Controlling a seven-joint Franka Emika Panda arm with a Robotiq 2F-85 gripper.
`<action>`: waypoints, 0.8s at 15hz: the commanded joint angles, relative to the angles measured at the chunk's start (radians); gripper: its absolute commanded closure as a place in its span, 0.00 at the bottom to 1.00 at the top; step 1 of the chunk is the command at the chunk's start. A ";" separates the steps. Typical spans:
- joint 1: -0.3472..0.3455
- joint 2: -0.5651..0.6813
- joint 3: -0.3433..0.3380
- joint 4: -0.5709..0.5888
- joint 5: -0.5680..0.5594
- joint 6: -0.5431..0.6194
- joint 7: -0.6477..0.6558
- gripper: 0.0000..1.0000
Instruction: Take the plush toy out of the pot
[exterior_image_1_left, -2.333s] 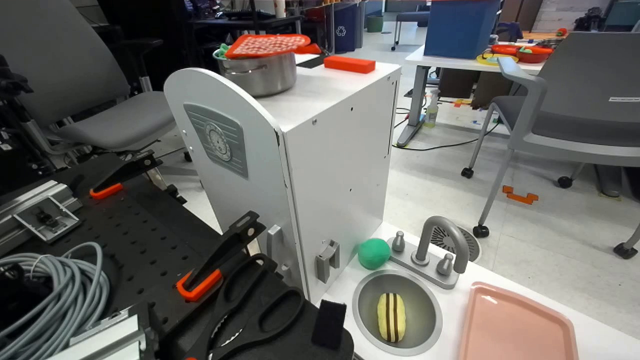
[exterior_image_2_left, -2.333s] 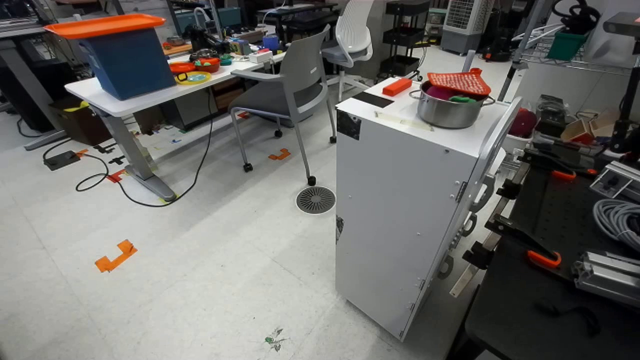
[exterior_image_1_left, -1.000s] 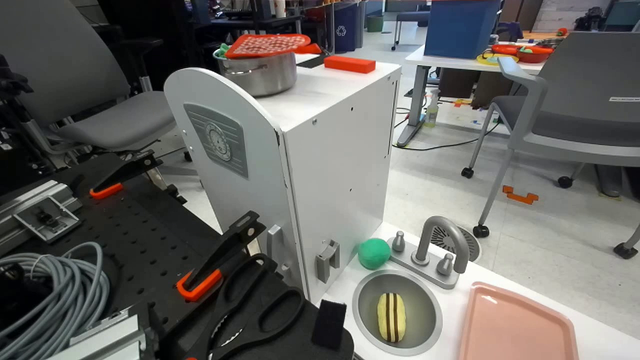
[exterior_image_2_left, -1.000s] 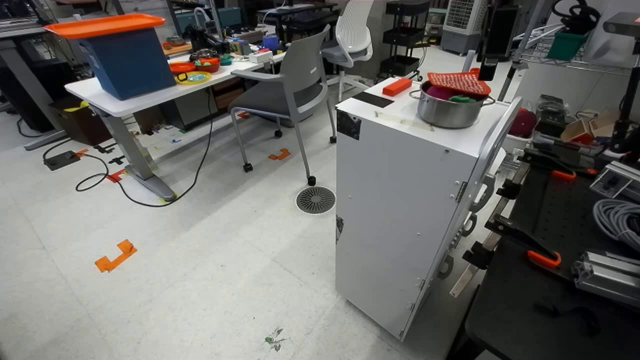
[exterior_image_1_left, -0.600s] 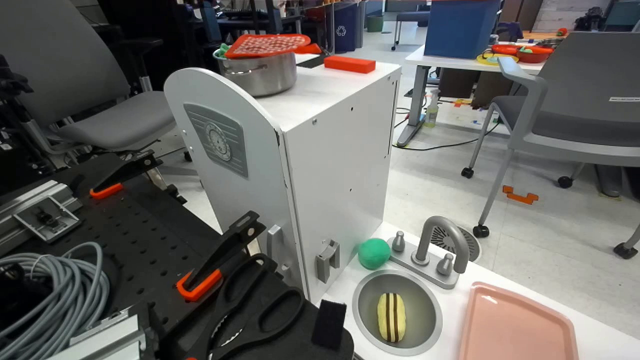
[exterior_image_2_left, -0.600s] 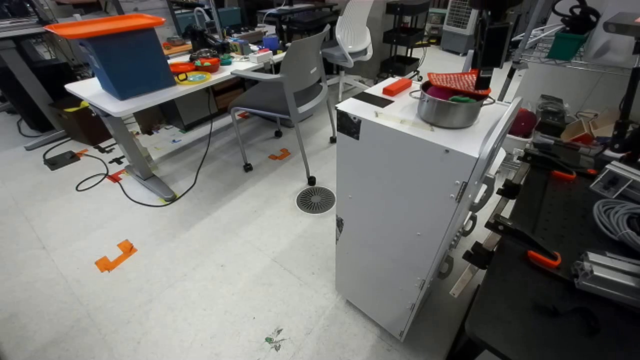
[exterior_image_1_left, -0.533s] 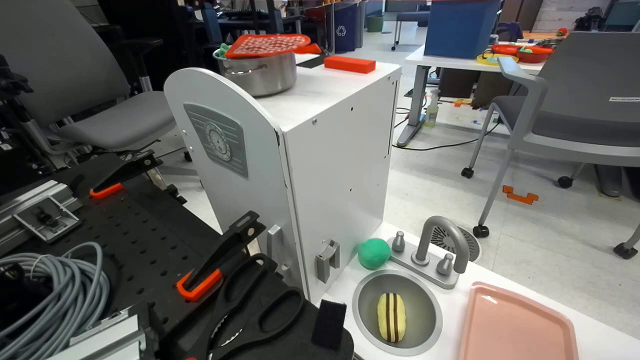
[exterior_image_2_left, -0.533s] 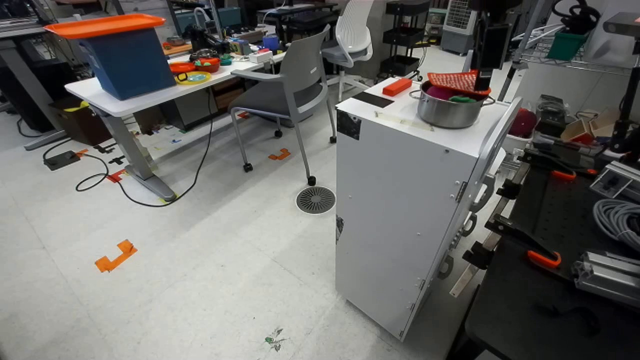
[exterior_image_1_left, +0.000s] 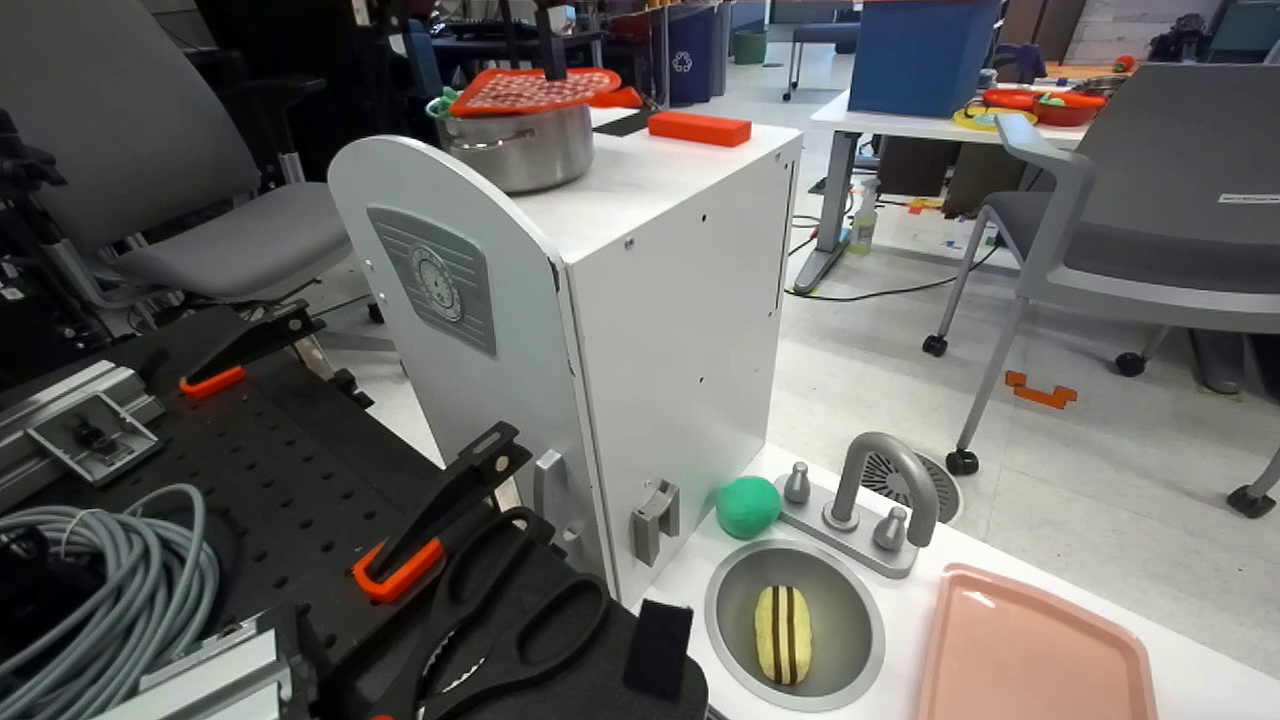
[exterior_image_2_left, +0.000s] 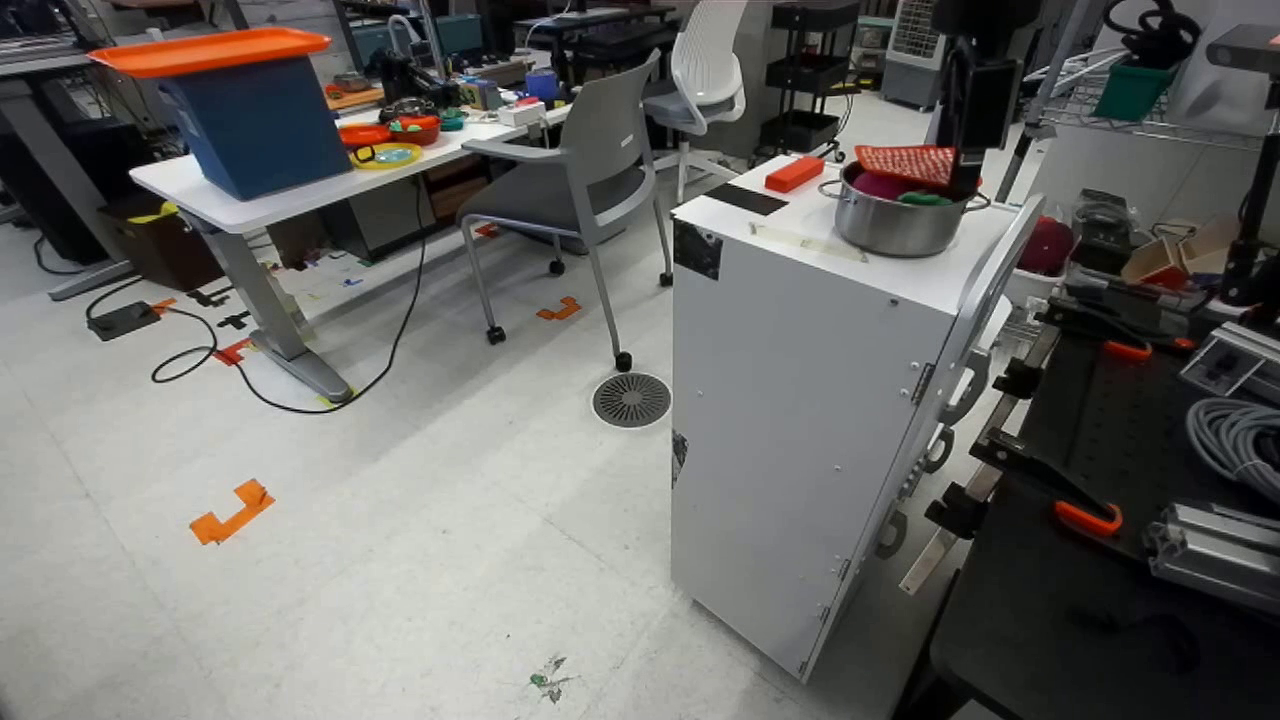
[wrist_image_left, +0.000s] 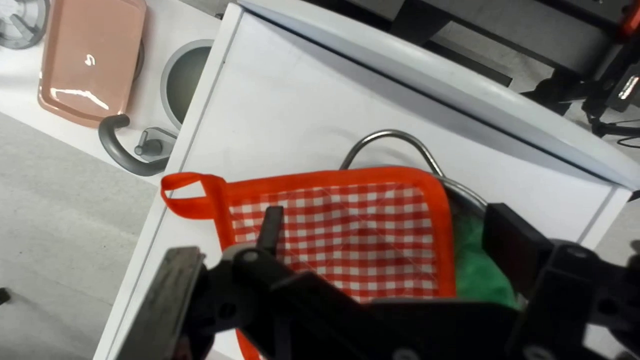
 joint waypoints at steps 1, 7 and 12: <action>-0.003 0.016 0.009 0.017 -0.008 0.008 -0.025 0.00; -0.002 0.024 0.013 0.019 -0.011 0.009 -0.042 0.26; -0.004 0.028 0.014 0.025 -0.010 0.008 -0.064 0.66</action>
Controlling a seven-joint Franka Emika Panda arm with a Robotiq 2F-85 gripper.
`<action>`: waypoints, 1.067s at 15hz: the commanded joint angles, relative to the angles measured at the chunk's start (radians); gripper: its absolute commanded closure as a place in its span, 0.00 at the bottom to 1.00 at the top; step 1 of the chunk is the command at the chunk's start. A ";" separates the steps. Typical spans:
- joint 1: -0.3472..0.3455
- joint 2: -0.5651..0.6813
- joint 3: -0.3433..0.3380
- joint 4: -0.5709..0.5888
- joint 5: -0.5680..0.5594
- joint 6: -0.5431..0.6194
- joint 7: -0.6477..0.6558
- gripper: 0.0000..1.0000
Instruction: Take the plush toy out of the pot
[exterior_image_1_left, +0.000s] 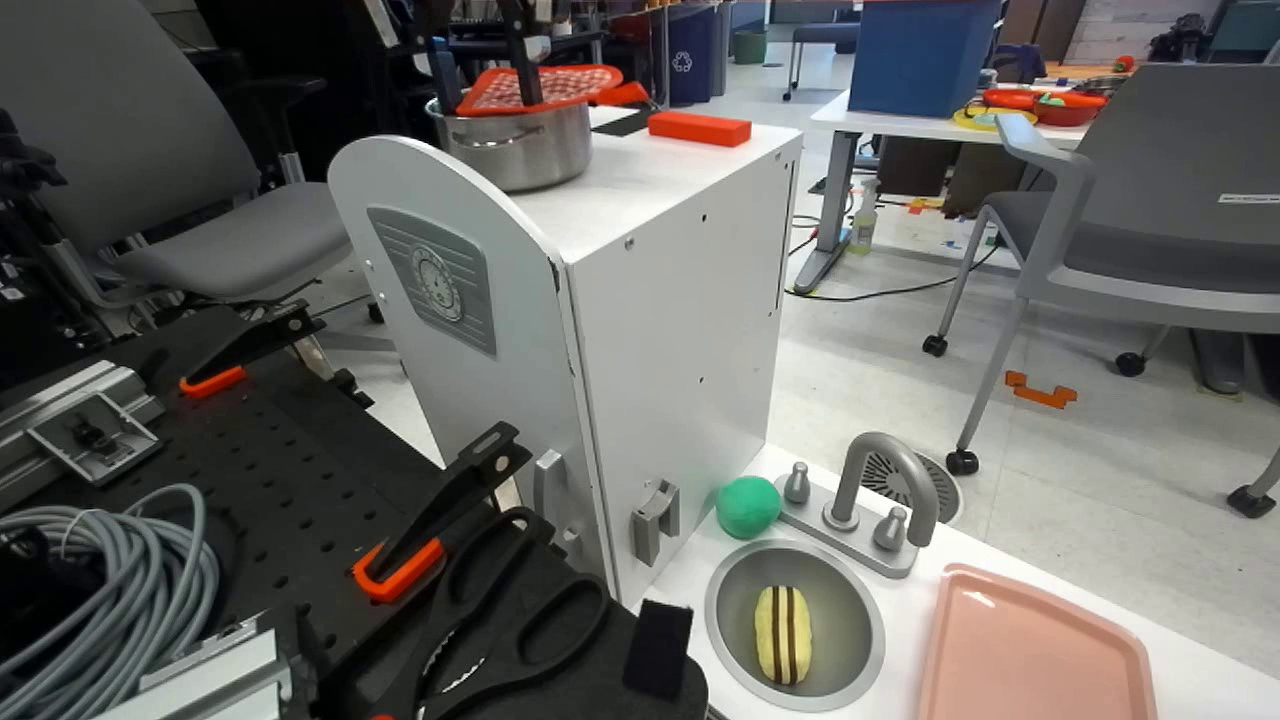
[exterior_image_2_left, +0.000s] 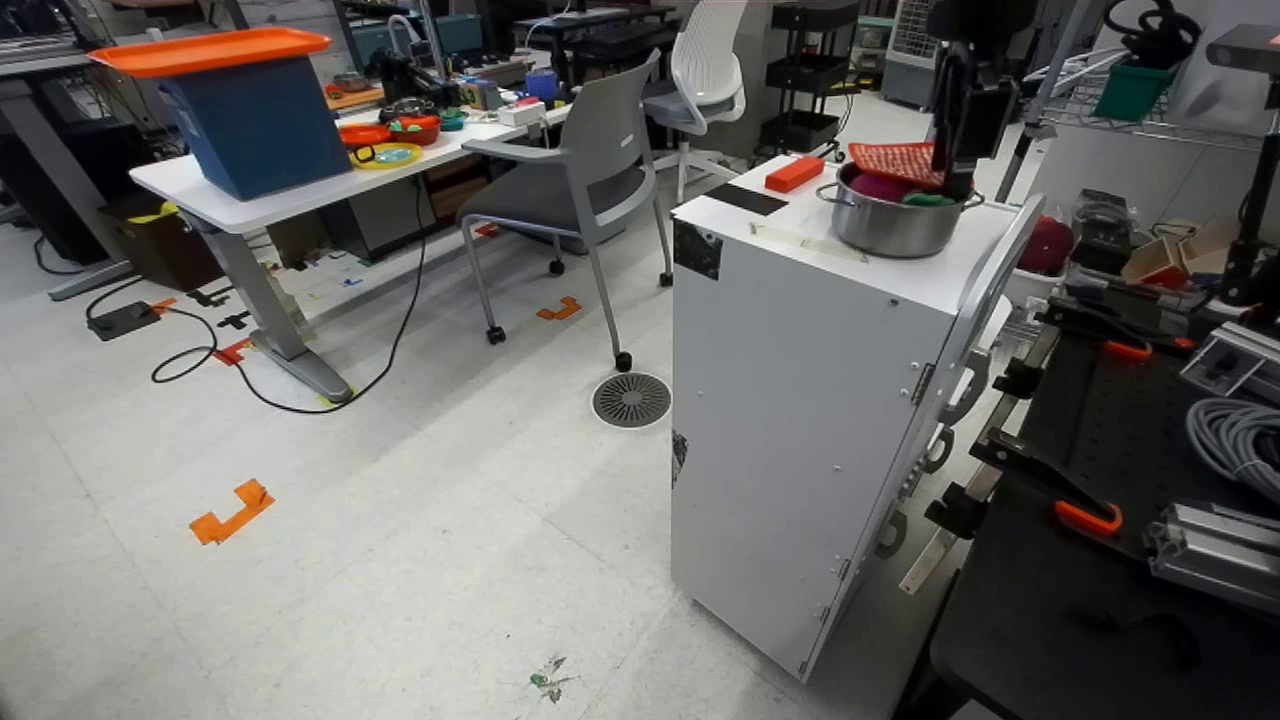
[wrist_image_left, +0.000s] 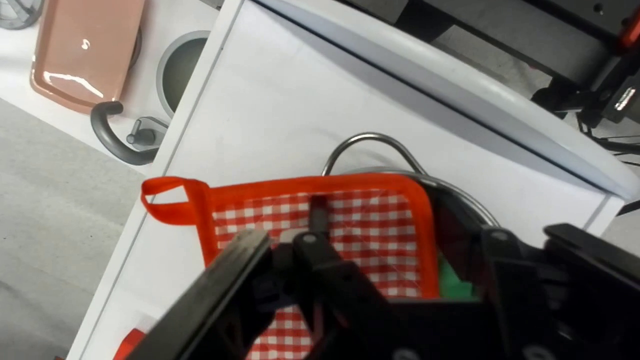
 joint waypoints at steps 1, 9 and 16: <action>-0.004 0.020 0.006 0.020 -0.009 0.008 -0.022 0.73; -0.006 0.040 0.005 0.029 -0.005 0.000 -0.035 0.75; -0.006 0.045 0.006 0.036 -0.005 -0.004 -0.037 0.34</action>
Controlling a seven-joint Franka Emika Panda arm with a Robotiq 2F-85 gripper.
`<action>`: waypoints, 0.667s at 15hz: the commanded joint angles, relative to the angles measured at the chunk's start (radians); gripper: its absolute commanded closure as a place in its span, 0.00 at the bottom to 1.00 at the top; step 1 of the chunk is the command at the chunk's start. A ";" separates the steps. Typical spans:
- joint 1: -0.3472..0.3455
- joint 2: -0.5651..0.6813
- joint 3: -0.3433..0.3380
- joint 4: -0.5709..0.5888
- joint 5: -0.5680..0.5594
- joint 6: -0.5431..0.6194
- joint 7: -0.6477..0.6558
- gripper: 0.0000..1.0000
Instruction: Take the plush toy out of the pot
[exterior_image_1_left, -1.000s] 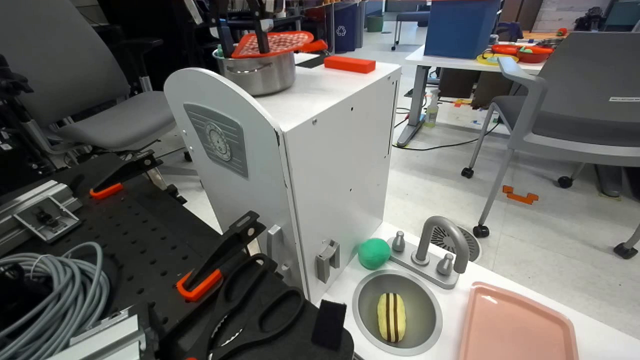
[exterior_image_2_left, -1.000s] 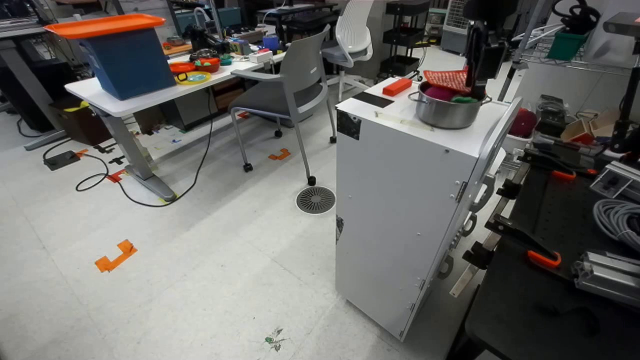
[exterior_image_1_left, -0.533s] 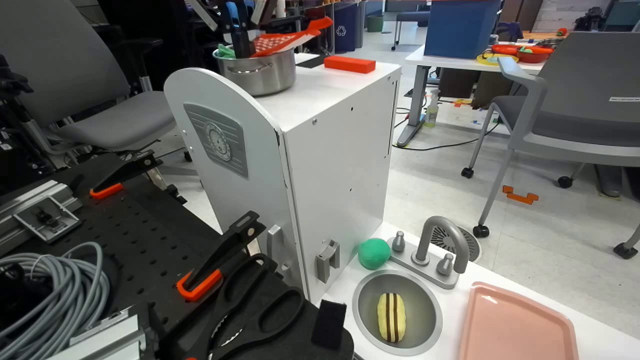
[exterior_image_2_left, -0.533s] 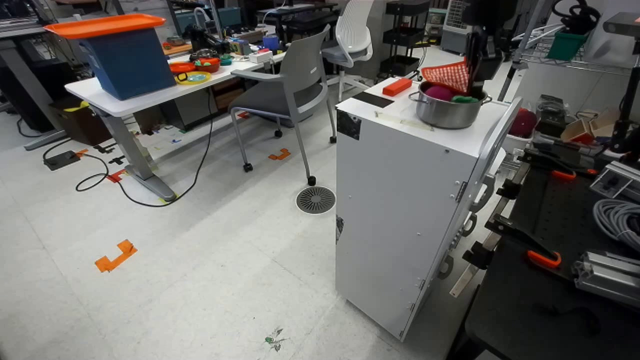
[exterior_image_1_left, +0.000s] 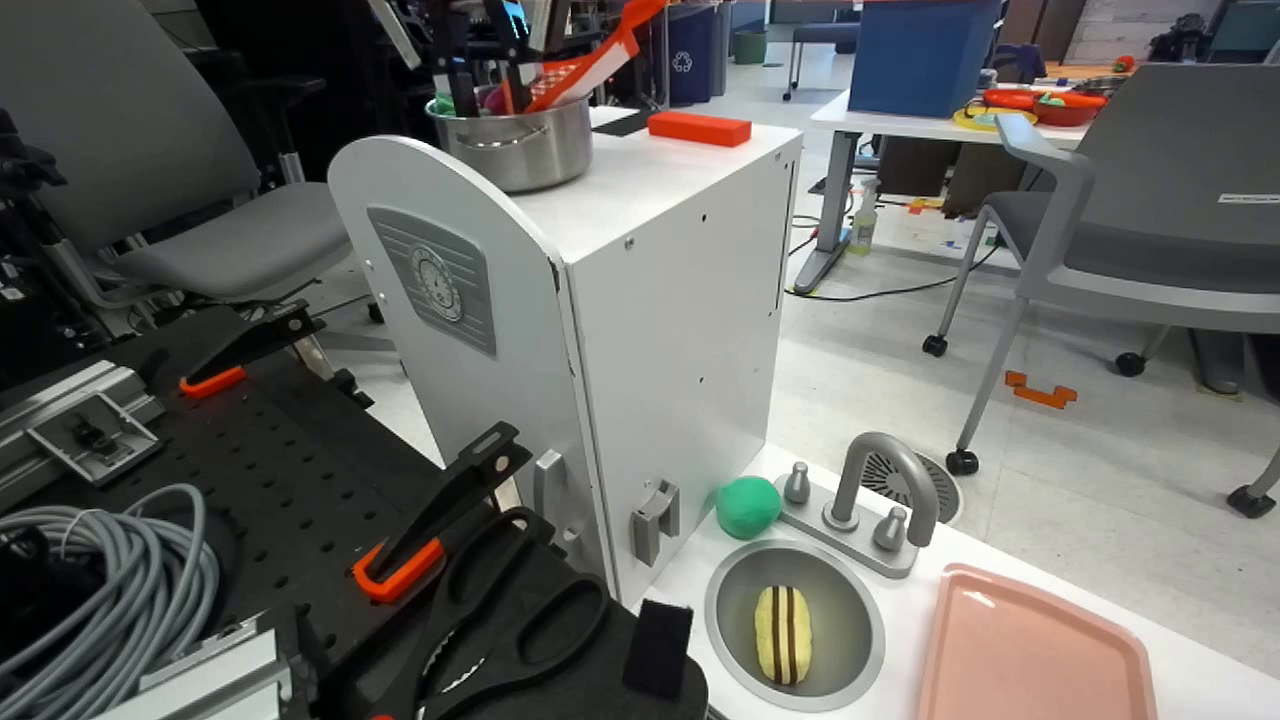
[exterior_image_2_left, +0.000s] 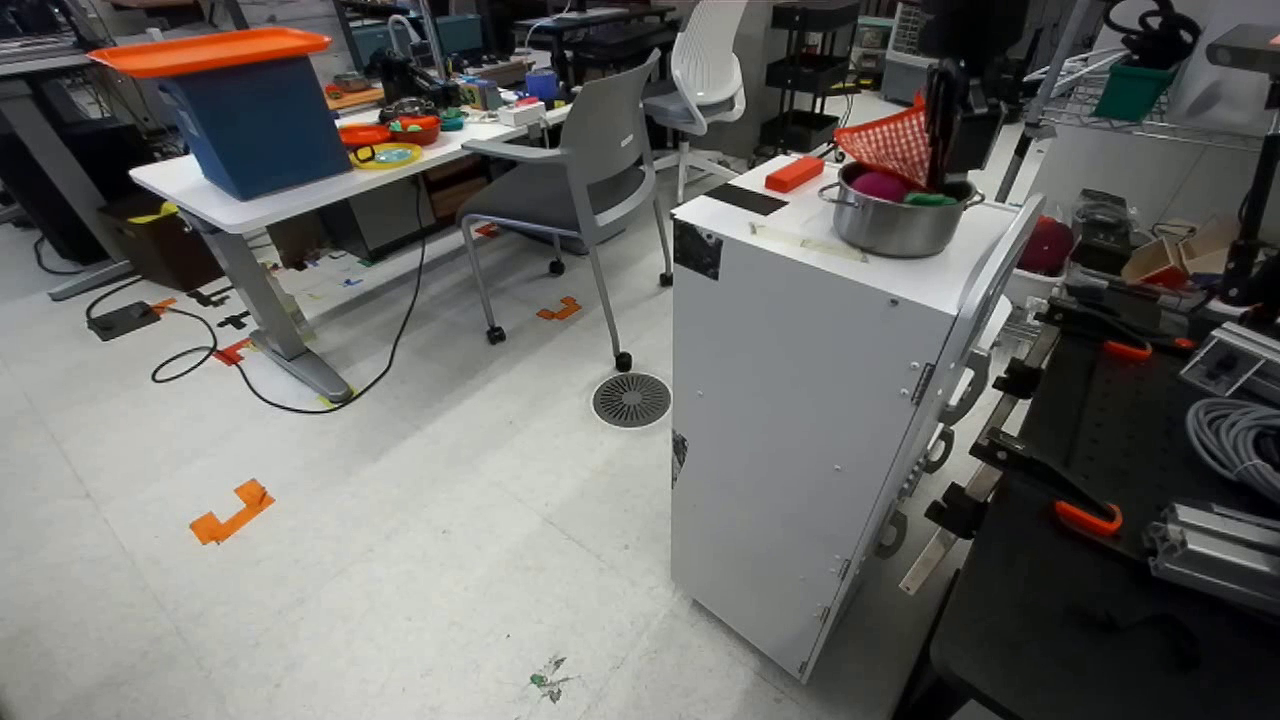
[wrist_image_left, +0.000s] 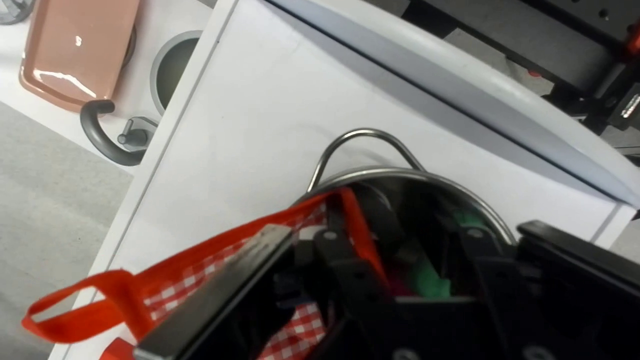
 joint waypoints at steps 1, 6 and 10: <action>-0.006 0.009 0.006 0.019 -0.009 -0.004 -0.016 0.28; -0.006 0.004 0.007 0.017 -0.001 -0.005 -0.024 0.00; -0.005 0.002 0.008 0.015 -0.002 -0.004 -0.030 0.00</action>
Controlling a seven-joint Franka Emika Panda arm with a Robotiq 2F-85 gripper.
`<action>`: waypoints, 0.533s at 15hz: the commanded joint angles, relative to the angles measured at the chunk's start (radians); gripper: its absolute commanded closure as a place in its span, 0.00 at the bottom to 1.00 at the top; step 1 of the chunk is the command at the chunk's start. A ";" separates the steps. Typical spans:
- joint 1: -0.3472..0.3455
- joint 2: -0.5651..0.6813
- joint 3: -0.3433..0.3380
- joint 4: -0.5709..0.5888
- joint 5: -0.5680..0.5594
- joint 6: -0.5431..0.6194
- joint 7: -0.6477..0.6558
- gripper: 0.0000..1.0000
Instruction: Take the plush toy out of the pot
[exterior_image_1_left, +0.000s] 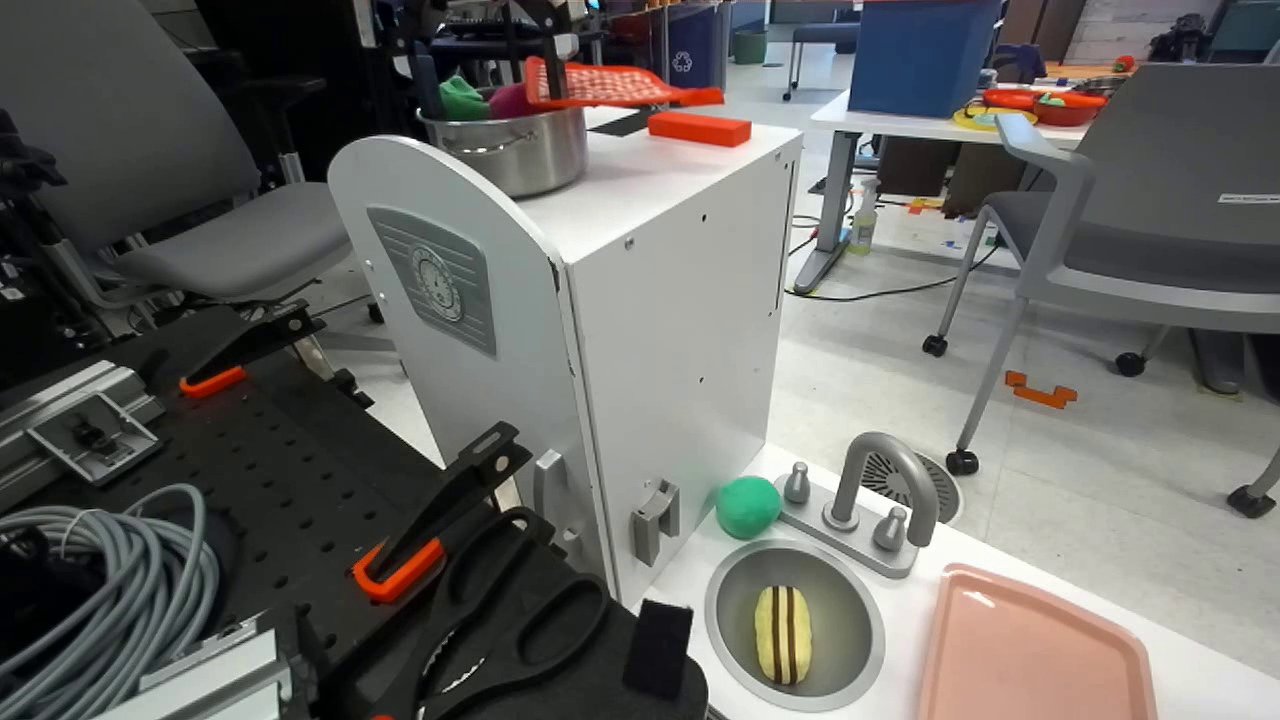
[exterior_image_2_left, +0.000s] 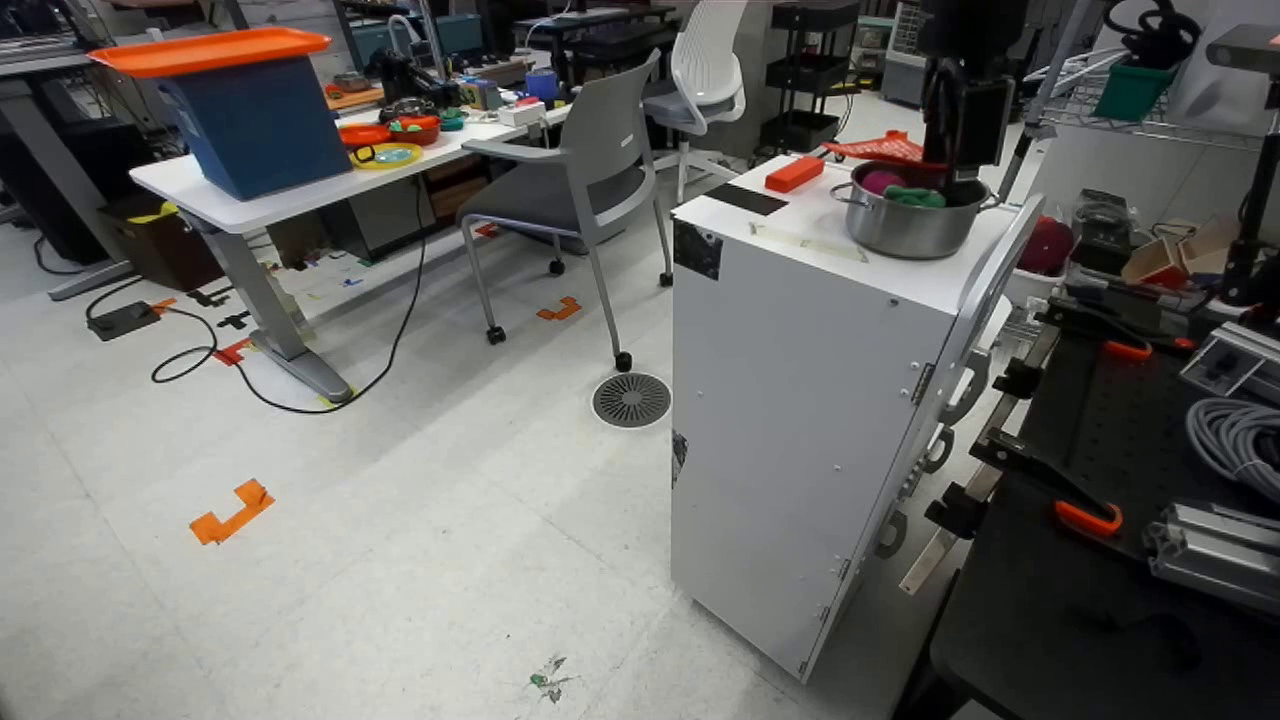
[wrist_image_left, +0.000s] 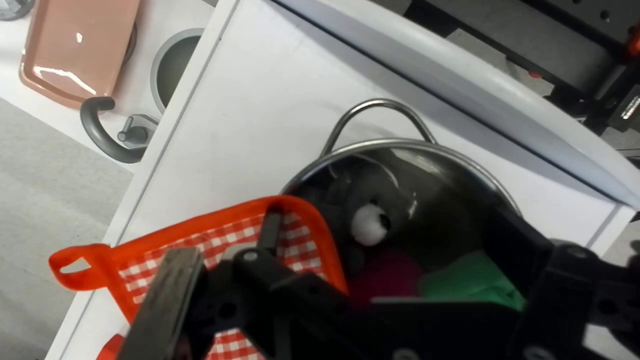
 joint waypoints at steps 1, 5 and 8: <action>-0.005 0.002 0.008 0.014 -0.002 -0.004 -0.021 0.00; -0.005 0.000 0.009 0.013 -0.003 -0.004 -0.024 0.00; -0.004 -0.015 0.012 0.007 0.004 -0.006 -0.033 0.00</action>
